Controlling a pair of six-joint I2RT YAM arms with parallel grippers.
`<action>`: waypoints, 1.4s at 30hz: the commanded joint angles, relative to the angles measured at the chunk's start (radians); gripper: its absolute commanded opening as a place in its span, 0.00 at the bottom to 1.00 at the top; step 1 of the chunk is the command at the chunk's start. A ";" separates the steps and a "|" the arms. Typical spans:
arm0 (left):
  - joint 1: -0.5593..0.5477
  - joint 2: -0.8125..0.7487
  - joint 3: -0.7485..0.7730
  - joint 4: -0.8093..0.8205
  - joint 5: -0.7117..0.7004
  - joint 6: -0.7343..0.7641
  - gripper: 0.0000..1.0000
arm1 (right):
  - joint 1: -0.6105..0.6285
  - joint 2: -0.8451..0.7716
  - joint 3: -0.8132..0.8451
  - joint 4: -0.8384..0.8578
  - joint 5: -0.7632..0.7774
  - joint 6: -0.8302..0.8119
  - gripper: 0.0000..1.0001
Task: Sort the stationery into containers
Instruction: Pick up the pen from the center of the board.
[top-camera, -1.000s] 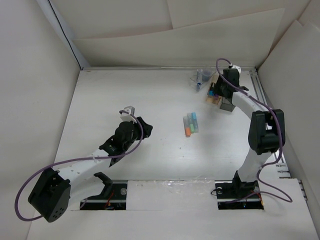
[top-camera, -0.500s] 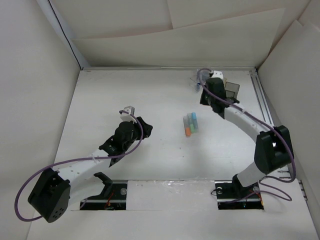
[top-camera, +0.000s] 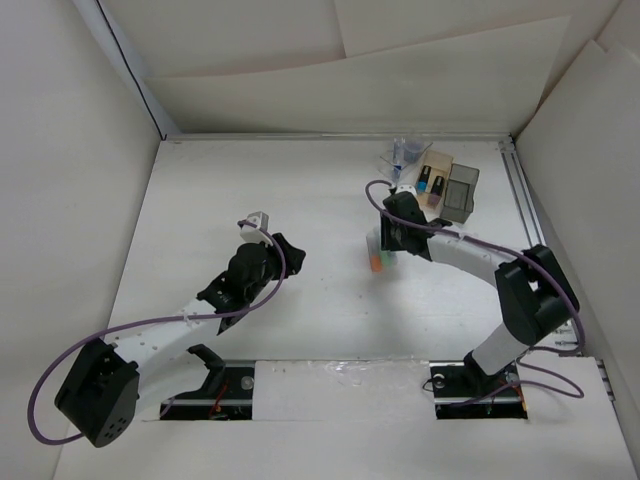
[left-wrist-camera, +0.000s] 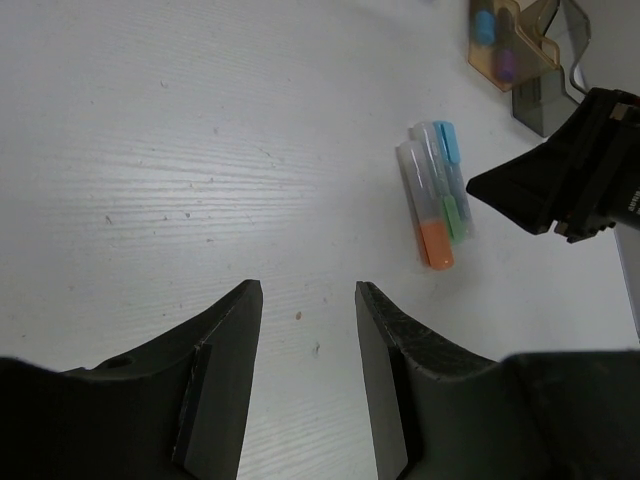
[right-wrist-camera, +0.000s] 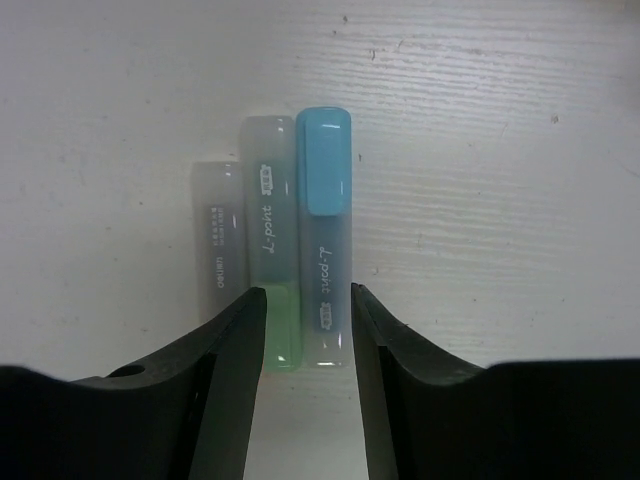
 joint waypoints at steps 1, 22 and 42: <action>-0.002 -0.023 0.039 0.026 0.011 0.013 0.39 | 0.004 0.031 0.000 0.017 0.027 0.024 0.46; -0.002 -0.032 0.039 0.026 0.011 0.013 0.39 | -0.045 0.148 0.105 -0.046 -0.005 0.044 0.41; -0.002 -0.061 0.030 0.026 0.020 0.013 0.39 | -0.074 0.032 0.161 -0.054 0.010 0.061 0.02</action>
